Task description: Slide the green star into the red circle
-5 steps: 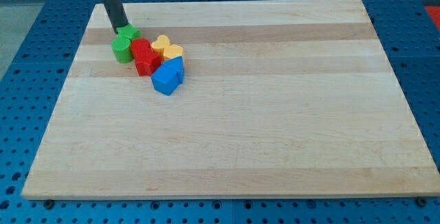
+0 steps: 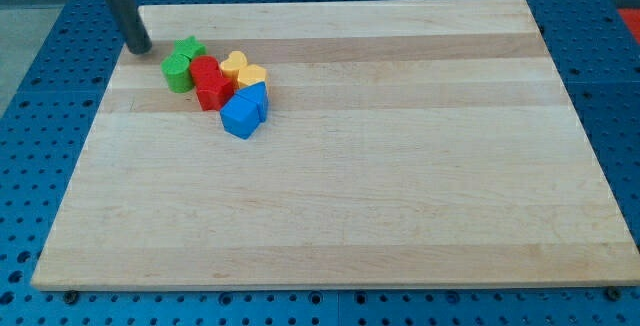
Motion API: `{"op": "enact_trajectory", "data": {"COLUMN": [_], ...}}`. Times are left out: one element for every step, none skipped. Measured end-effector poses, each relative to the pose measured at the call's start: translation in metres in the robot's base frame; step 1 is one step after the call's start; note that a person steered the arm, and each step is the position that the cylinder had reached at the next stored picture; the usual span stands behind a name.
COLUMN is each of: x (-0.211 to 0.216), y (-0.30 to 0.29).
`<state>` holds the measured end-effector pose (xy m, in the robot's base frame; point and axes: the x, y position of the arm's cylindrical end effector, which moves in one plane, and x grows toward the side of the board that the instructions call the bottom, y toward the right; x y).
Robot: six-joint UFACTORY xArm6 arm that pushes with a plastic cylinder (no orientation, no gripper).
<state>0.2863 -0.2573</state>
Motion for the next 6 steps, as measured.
{"op": "enact_trajectory", "data": {"x": [0.0, 0.0, 0.002, 0.002, 0.002, 0.015], "y": [0.025, 0.049, 0.071, 0.061, 0.01, -0.04]}}
